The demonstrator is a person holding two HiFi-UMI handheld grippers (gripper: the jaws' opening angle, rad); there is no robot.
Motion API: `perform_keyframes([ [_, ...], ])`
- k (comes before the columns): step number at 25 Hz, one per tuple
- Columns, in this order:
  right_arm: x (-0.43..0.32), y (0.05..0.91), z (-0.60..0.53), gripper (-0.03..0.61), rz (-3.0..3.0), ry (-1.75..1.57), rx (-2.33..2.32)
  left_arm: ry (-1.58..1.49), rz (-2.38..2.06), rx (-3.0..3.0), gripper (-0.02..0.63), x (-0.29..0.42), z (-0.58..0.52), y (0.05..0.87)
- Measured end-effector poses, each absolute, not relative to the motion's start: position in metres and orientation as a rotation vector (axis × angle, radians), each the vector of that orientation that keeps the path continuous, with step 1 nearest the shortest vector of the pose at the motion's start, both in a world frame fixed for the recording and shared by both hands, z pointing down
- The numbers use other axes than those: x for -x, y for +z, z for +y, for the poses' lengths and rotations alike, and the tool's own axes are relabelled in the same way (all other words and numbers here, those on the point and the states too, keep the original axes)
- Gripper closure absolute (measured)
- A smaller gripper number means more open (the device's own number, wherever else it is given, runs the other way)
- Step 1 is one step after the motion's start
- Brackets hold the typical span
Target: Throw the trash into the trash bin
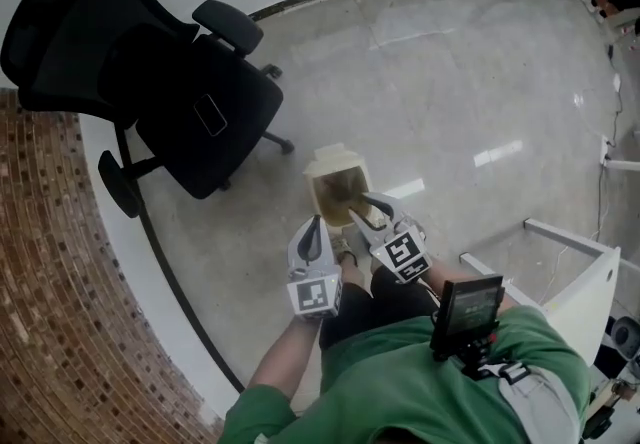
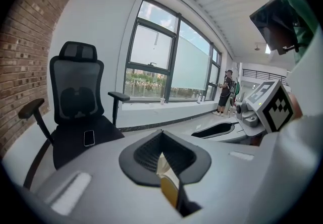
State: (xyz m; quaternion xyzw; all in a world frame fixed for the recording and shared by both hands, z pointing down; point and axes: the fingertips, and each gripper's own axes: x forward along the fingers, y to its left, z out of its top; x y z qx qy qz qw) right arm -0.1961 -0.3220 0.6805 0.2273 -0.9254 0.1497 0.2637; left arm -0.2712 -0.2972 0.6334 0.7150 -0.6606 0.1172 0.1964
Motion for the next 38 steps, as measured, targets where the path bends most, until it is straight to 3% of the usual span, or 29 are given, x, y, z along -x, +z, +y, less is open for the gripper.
perform_keyframes([
  [21,0.205,0.446,-0.322,0.457,-2.810,0.175,-0.749,0.050,-1.966,-2.263,0.607,0.270,-0.292,0.436],
  [35,0.205,0.402,-0.308,0.469,-2.851,0.117,-0.872,-0.073,-1.937,-2.383,0.607,0.280,-0.290,0.391],
  [38,0.202,0.403,-0.304,0.497,-2.839,0.144,-0.909,-0.084,-1.911,-2.397,0.607,0.279,-0.286,0.391],
])
